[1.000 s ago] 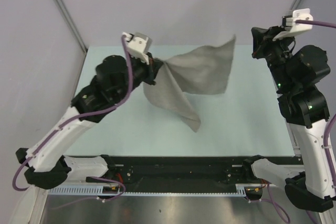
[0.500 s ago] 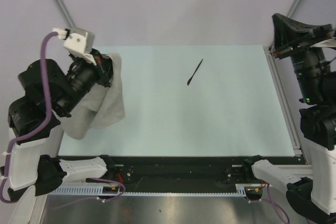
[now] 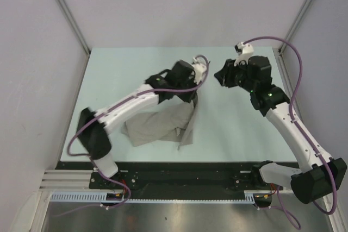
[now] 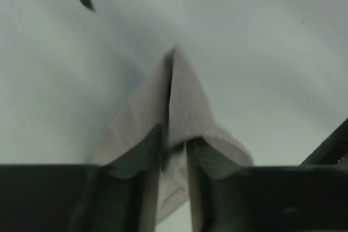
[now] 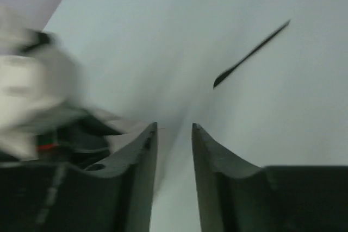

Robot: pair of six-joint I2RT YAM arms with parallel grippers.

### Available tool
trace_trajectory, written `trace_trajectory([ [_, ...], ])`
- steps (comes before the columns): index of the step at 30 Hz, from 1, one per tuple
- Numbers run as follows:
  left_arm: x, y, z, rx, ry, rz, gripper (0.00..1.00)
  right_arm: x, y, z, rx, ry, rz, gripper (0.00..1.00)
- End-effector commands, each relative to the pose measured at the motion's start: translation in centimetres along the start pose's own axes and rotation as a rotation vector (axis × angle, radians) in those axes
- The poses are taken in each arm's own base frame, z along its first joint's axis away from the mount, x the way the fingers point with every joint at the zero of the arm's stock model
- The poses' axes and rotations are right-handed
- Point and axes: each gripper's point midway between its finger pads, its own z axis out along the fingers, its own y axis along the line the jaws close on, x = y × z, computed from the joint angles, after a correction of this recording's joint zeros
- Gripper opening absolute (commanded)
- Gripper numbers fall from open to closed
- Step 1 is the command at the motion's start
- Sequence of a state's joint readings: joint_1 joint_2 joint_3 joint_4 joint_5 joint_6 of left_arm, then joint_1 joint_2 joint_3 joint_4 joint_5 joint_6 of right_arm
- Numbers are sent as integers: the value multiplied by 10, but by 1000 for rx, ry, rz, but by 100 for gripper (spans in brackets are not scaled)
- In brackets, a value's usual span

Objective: Fold the napkin, place the utensils inside, and roll it up
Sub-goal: Flatten the napkin out

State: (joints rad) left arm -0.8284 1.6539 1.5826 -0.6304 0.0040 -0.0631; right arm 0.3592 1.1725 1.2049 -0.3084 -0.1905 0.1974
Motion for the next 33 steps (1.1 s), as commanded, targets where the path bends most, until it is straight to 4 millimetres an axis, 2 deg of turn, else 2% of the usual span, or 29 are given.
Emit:
trace_trajectory([
  [1,46,-19,75,140,105,-80,47,52,0,-3,-34,99,61,47],
  [2,47,-18,81,141,96,-85,60,80,-6,-2,-25,159,88,57],
  [3,43,-18,86,148,74,-87,74,97,-5,-2,-36,197,117,60],
  [4,46,-15,89,139,75,-102,77,112,-6,-2,-33,233,143,62],
  [6,40,-6,86,108,45,-120,81,148,-9,-7,-16,323,185,64],
  [9,37,11,68,58,-1,-152,83,178,-5,-22,8,405,237,67],
  [10,49,13,67,55,5,-165,83,186,-3,-27,16,433,261,67],
  [11,42,17,56,55,-37,-177,84,191,1,-31,15,448,271,68],
  [12,46,18,55,63,-47,-193,84,201,3,-35,21,479,274,68],
  [13,58,16,58,87,-44,-221,83,212,3,-38,40,509,300,68],
  [16,86,24,69,70,28,-271,79,232,1,-42,66,563,322,68],
  [19,100,18,78,120,41,-308,75,236,2,-44,67,568,344,68],
  [20,90,14,79,170,-5,-322,74,236,4,-45,69,570,359,68],
  [23,95,13,84,210,-8,-372,71,244,12,-52,56,601,386,68],
  [29,112,15,95,238,11,-440,68,274,36,-69,42,684,412,69],
  [33,125,18,103,220,44,-471,66,285,39,-74,67,702,421,69],
])
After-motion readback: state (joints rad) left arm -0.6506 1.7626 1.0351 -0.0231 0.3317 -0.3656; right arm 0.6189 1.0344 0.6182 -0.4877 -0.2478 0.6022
